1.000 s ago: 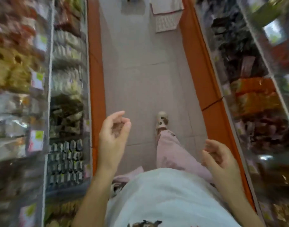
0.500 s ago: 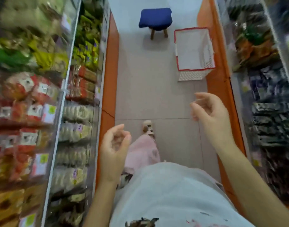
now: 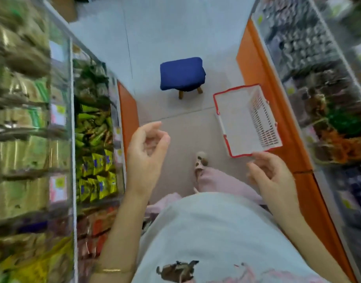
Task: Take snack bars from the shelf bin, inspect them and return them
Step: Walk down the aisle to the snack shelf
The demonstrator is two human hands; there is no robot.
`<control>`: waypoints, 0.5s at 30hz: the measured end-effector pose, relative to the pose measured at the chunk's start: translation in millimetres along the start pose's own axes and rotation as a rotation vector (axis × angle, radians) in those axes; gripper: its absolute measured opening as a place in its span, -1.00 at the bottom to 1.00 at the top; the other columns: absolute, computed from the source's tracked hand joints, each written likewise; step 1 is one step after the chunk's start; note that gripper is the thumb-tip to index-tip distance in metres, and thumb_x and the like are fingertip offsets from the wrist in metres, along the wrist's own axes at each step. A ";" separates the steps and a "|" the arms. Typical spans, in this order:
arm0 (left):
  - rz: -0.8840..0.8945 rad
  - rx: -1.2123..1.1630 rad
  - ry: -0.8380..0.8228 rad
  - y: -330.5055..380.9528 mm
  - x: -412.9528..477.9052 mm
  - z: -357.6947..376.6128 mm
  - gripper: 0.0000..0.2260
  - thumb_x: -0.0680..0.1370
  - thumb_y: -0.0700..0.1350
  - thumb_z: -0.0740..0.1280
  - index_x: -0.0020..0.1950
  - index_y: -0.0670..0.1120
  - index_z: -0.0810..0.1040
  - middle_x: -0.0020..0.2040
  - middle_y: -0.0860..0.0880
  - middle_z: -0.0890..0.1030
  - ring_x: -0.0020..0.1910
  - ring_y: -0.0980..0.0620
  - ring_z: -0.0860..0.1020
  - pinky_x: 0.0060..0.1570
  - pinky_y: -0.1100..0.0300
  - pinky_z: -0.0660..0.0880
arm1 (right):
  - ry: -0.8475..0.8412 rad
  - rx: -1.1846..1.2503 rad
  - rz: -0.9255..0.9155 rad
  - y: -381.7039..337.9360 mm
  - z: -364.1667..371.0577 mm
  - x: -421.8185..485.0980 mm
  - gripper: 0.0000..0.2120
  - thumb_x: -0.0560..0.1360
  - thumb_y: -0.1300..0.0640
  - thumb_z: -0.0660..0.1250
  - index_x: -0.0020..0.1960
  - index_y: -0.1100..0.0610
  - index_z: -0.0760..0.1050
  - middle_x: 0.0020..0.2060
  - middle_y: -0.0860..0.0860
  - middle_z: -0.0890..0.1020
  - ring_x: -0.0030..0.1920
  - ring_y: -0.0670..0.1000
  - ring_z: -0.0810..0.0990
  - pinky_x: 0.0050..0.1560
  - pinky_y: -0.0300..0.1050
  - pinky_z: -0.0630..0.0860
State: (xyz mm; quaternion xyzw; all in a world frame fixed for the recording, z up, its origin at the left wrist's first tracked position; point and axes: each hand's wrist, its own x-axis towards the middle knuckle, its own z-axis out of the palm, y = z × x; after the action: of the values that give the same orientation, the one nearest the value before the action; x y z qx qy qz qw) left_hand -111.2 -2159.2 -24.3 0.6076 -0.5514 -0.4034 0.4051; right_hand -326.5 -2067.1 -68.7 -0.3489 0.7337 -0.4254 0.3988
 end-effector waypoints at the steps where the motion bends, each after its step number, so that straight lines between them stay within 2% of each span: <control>1: -0.021 0.009 0.000 1.2 28.5 0.4 -0.77 0.52 -0.28 0.33 0.17 -0.17 0.50 -0.06 -0.08 0.58 -0.10 0.17 0.54 -0.02 0.33 0.49 | -0.013 -0.006 -0.013 -17.0 13.4 36.3 -0.78 0.51 0.29 0.30 0.12 0.09 0.47 -0.13 0.05 0.58 -0.08 0.16 0.57 -0.07 -0.12 0.56; 3: -0.054 0.026 0.004 2.8 81.0 -2.5 -0.79 0.52 -0.26 0.33 0.14 -0.11 0.51 -0.07 -0.04 0.59 -0.09 0.14 0.56 -0.01 0.27 0.51 | -0.027 -0.018 -0.046 -55.7 37.7 104.8 -0.79 0.51 0.26 0.30 0.12 0.08 0.47 -0.12 0.07 0.58 -0.08 0.17 0.58 0.00 0.14 0.55; 4: -0.066 0.031 0.008 2.8 106.5 -4.8 -0.79 0.52 -0.25 0.33 0.13 -0.07 0.52 -0.07 -0.03 0.60 -0.09 0.14 0.57 -0.02 0.28 0.51 | -0.031 -0.040 -0.072 -75.5 48.7 137.8 -0.80 0.52 0.23 0.31 0.12 0.06 0.47 -0.12 0.06 0.58 -0.09 0.14 0.58 -0.02 0.17 0.55; 7: -0.103 0.021 -0.007 4.0 185.7 -5.9 -0.76 0.51 -0.24 0.34 0.08 0.06 0.51 -0.08 0.04 0.60 -0.11 0.21 0.57 -0.08 0.37 0.49 | -0.033 -0.070 -0.150 -132.0 80.5 231.1 -0.79 0.52 0.20 0.30 0.14 0.04 0.46 -0.13 -0.04 0.56 -0.10 0.05 0.59 -0.05 0.11 0.58; 10: -0.116 0.014 -0.067 6.3 279.8 6.2 -0.77 0.52 -0.22 0.34 0.07 0.09 0.51 -0.10 0.10 0.59 -0.11 0.26 0.56 -0.10 0.43 0.48 | 0.010 -0.060 -0.173 -174.1 112.2 317.2 -0.78 0.52 0.19 0.28 0.15 0.03 0.45 -0.13 -0.07 0.55 -0.09 0.04 0.59 -0.04 0.10 0.58; 12: -0.084 0.007 -0.151 11.6 351.0 19.5 -0.79 0.51 -0.24 0.34 0.07 0.03 0.52 -0.12 0.10 0.58 -0.15 0.31 0.55 -0.13 0.48 0.44 | 0.090 -0.024 -0.157 -187.7 130.8 364.3 -0.79 0.51 0.19 0.29 0.13 0.01 0.45 -0.14 -0.08 0.55 -0.10 0.04 0.59 -0.05 0.10 0.57; 15: -0.001 0.052 -0.345 29.8 452.9 46.2 -0.81 0.51 -0.24 0.34 0.07 -0.01 0.55 -0.15 0.10 0.60 -0.16 0.29 0.55 -0.15 0.49 0.42 | 0.238 0.068 -0.038 -193.3 148.8 409.2 -0.79 0.51 0.19 0.30 0.11 -0.02 0.46 -0.15 -0.12 0.54 -0.11 0.05 0.58 -0.05 0.09 0.56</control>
State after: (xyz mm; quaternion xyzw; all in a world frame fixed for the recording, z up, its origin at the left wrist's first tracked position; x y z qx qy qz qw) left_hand -134.6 -2614.7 -32.1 0.5399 -0.6225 -0.4877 0.2883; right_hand -341.4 -2543.1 -59.9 -0.2960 0.7543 -0.4960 0.3121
